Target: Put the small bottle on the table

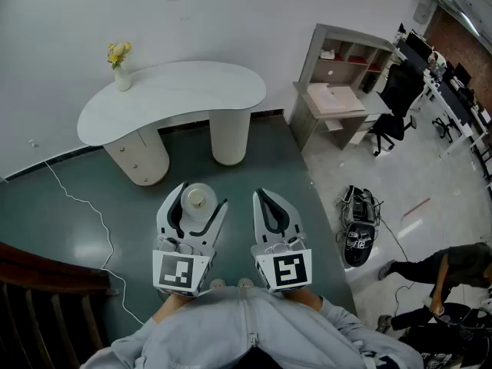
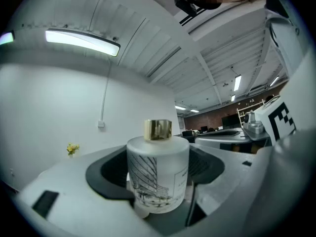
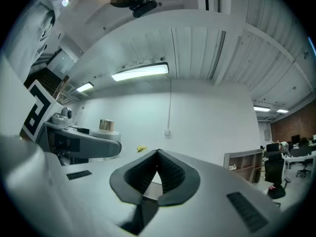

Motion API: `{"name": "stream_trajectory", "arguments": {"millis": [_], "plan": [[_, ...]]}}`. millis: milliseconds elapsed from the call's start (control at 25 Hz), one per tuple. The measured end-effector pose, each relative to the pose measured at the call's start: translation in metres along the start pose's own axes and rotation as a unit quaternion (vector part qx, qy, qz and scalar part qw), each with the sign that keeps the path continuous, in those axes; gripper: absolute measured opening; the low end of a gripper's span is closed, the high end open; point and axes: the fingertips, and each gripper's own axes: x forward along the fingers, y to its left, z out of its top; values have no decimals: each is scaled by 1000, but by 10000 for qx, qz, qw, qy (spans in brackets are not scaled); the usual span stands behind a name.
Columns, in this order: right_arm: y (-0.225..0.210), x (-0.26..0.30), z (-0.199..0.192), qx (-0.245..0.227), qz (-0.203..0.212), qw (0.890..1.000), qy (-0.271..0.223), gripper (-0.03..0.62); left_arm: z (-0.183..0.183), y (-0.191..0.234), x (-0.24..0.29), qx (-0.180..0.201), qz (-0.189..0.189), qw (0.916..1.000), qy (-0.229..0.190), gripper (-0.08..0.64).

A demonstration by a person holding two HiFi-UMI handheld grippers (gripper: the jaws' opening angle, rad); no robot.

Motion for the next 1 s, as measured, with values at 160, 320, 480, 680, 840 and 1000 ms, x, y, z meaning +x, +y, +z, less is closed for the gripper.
{"name": "stream_trajectory", "arguments": {"millis": [160,320,480,680,840,1000], "plan": [[-11,-7,-3,-35,-18,10000,-6,26,5,-8,6,-74,-14,9994,-349,334],[-17,-11,-2,-78,-17,10000,-43,26,4,-13,8,75,28,9999,-144,334],[-26,-16,4,-121,65,9998,-165,26,11,-28,11,-14,9,9993,-378,334],[-36,-22,6,22,173,9993,-321,26,11,-38,14,-45,118,9994,-329,334],[-42,-15,1,-48,195,9994,-285,26,9,-40,26,13,68,9996,-277,334],[-51,2,-10,-72,178,9997,-136,26,6,-34,45,-20,9,9995,-325,334]]}}
